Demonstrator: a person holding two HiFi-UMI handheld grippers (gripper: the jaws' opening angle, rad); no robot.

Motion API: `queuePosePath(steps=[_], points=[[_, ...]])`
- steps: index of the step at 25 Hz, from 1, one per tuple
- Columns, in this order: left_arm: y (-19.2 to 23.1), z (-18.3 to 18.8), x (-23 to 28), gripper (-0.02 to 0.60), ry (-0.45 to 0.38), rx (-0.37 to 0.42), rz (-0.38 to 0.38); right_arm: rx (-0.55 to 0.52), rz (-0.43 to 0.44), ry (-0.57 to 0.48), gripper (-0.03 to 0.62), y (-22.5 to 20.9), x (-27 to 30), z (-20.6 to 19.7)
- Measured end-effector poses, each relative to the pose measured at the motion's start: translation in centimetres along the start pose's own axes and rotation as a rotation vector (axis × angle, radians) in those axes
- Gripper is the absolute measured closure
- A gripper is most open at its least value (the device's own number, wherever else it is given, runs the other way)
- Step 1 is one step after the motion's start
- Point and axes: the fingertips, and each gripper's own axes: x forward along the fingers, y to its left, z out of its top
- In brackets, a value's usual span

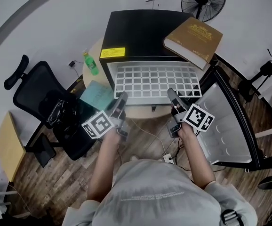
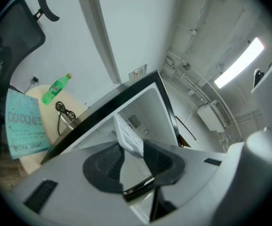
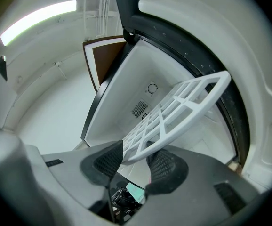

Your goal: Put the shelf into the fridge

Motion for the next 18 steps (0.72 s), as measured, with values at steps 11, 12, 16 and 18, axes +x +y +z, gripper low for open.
queuePosePath(steps=[11,12,16,18], points=[[0.2,-0.6,-1.7,0.465,-0.008,0.039,0.039,-0.045,-0.007,0.034,0.445,0.6,-1.9,-1.3],[0.2,-0.7,-1.8,0.466,-0.007,0.049,0.043,-0.066,-0.014,0.037,0.447,0.5,-2.0,-1.4],[0.0,-0.8,-1.9,0.495,-0.003,0.061,0.053,-0.166,-0.051,0.063,0.468,0.6,-2.4,-1.7],[0.1,-0.8,-1.9,0.499,-0.002,0.057,0.059,-0.181,-0.061,0.078,0.467,0.7,-2.3,-1.7]])
